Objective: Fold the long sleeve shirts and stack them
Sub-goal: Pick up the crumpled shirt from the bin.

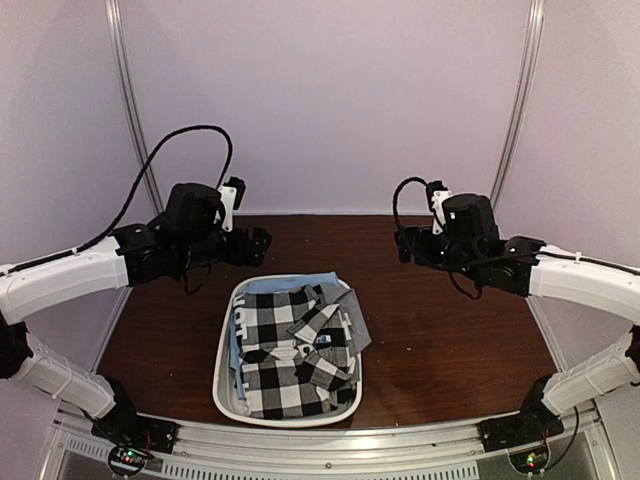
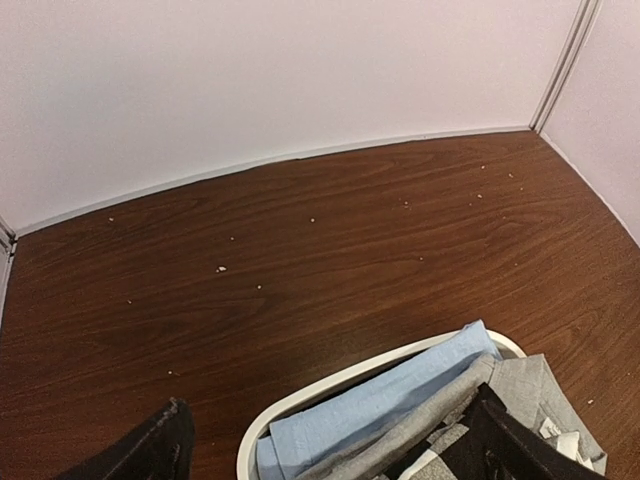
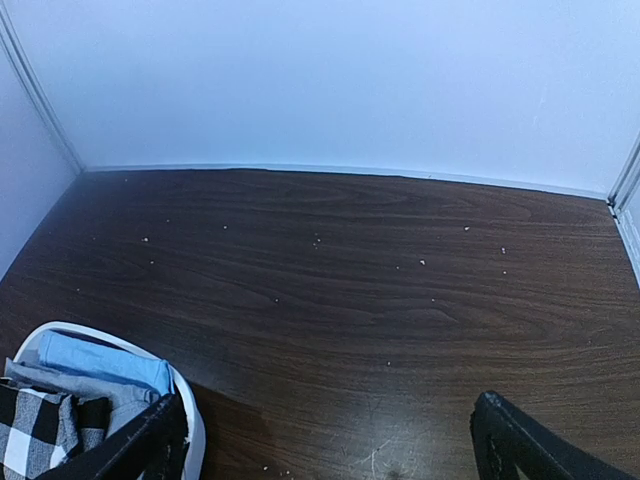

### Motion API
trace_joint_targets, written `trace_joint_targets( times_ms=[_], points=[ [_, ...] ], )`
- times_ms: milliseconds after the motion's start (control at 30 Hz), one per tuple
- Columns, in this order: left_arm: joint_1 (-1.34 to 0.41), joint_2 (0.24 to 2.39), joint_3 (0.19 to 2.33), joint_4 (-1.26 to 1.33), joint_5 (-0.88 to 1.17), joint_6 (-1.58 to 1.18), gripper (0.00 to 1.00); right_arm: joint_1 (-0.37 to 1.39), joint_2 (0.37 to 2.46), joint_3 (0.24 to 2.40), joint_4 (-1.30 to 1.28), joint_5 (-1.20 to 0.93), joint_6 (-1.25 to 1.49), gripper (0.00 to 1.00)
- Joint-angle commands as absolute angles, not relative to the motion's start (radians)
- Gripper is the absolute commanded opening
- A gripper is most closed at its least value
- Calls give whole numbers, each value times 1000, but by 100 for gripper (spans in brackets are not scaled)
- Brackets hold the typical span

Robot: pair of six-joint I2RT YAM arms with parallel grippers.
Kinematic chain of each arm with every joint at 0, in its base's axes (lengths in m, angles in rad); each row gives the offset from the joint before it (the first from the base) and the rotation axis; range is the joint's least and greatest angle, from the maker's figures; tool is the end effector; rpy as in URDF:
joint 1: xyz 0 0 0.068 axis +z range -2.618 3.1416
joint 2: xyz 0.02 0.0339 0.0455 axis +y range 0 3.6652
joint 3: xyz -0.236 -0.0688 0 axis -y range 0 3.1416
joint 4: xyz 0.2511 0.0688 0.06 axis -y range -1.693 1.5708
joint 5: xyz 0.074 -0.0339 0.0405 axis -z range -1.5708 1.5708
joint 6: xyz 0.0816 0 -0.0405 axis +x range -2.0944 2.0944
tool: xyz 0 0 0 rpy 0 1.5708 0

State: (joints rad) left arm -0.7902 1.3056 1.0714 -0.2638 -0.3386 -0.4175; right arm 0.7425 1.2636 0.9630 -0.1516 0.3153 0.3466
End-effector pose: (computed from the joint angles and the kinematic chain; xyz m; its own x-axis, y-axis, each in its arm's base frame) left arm 0.2648 -0.2288 0.2692 -0.4957 -0.0430 -0.8674 0.2886 0.9339 -0.2112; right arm 0.2695 0.2130 0.2552 -0.4513 0.0241 -0.8920 -0.3019 0.9365 0.1781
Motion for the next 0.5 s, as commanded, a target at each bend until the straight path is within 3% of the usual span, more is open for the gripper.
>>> trace_joint_targets(
  times_ms=[0, 467],
  points=[
    [-775, 1318, 1111, -255, -316, -438, 98, 753, 1280, 1006, -127, 341, 325, 100],
    [-768, 1333, 1097, -306, -105, -443, 98, 759, 1288, 1004, -110, 272, 285, 100]
  ],
)
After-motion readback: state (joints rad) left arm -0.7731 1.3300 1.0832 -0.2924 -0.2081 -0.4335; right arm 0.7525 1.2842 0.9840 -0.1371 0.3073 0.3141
